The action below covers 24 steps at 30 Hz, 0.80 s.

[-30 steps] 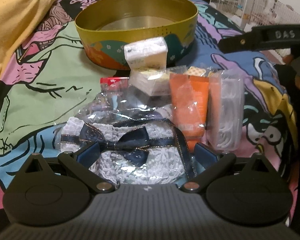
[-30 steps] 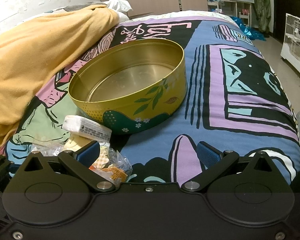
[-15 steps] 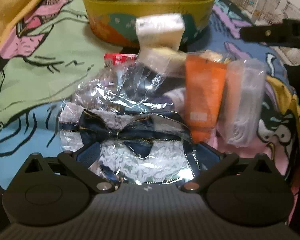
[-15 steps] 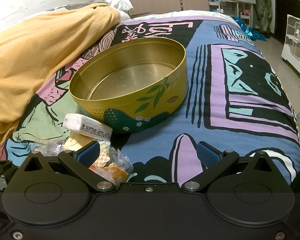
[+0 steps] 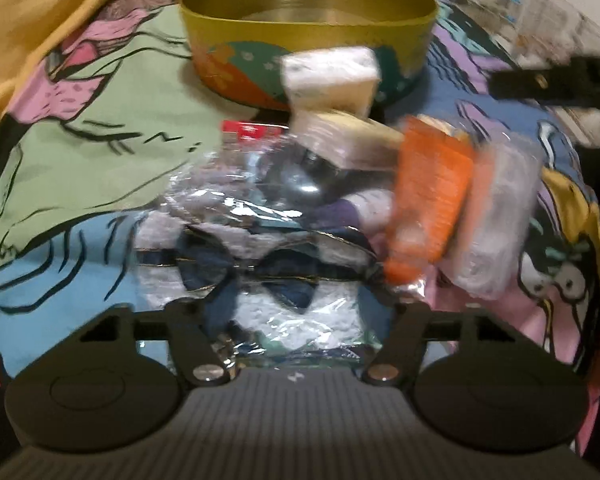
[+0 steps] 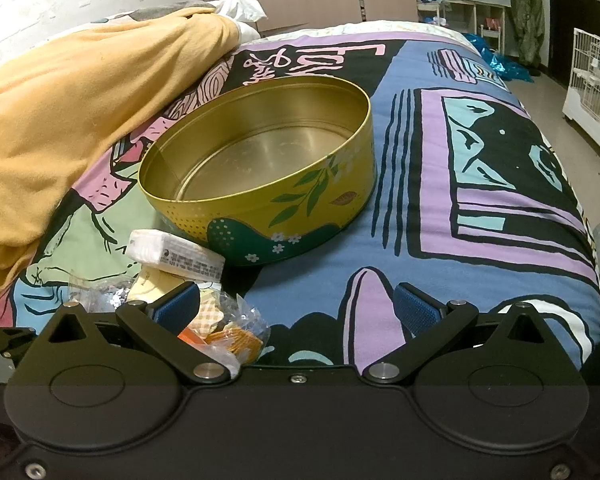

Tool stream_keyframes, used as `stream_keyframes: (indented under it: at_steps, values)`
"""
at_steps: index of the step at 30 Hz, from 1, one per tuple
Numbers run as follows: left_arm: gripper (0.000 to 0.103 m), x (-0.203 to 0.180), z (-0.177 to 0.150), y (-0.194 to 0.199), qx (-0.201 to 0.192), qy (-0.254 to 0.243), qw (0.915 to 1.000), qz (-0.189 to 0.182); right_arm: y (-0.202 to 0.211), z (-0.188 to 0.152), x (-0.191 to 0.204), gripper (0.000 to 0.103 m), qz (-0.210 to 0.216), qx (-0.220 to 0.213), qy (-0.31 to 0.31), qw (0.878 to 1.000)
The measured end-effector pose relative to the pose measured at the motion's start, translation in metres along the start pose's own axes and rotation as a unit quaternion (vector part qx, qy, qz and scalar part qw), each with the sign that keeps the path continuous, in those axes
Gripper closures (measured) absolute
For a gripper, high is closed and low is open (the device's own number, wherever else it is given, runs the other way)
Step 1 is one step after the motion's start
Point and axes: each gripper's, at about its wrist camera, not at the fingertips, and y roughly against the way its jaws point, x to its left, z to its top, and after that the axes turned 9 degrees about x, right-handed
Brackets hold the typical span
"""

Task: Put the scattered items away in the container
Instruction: 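Close the left tool on the clear bag with the navy bow, then lift the bow bag with the left tool off the pile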

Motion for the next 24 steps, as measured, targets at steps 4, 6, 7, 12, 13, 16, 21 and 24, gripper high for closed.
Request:
stream_keyframes:
  at_steps: [4, 6, 7, 12, 13, 16, 21, 24]
  values:
    - [0.091, 0.014, 0.001, 0.007, -0.013, 0.045, 0.9989, -0.001, 0.000, 0.000, 0.000, 0.000, 0.000, 0.000, 0.001, 1.000]
    - [0.097, 0.021, 0.000, 0.010, -0.020, 0.065, 0.9976, -0.008, 0.000, 0.000, 0.000, 0.000, 0.000, 0.000, 0.001, 1.000]
    - [0.101, 0.022, 0.000, 0.012, -0.023, 0.071, 0.9972, -0.011, 0.000, 0.000, 0.000, 0.000, 0.000, 0.000, 0.000, 1.000]
    - [0.102, 0.023, 0.001, 0.023, -0.042, 0.080, 0.9958, -0.016, 0.000, 0.000, 0.000, 0.000, -0.001, 0.001, 0.000, 1.000]
    - [0.102, 0.023, 0.001, 0.027, -0.047, 0.082, 0.9954, -0.019, 0.000, 0.000, 0.000, 0.000, -0.001, 0.000, 0.000, 1.000]
    - [0.102, 0.024, 0.007, 0.039, -0.067, 0.084, 0.9940, -0.024, 0.000, 0.000, -0.001, 0.000, -0.001, 0.000, 0.000, 1.000]
    - [0.102, 0.024, 0.018, 0.058, -0.097, 0.083, 0.9914, -0.027, 0.000, 0.000, -0.001, 0.000, -0.001, 0.000, 0.000, 1.000]
    - [0.102, 0.024, 0.023, 0.067, -0.111, 0.082, 0.9900, -0.027, 0.000, 0.000, 0.000, 0.000, 0.000, 0.000, 0.000, 1.000]
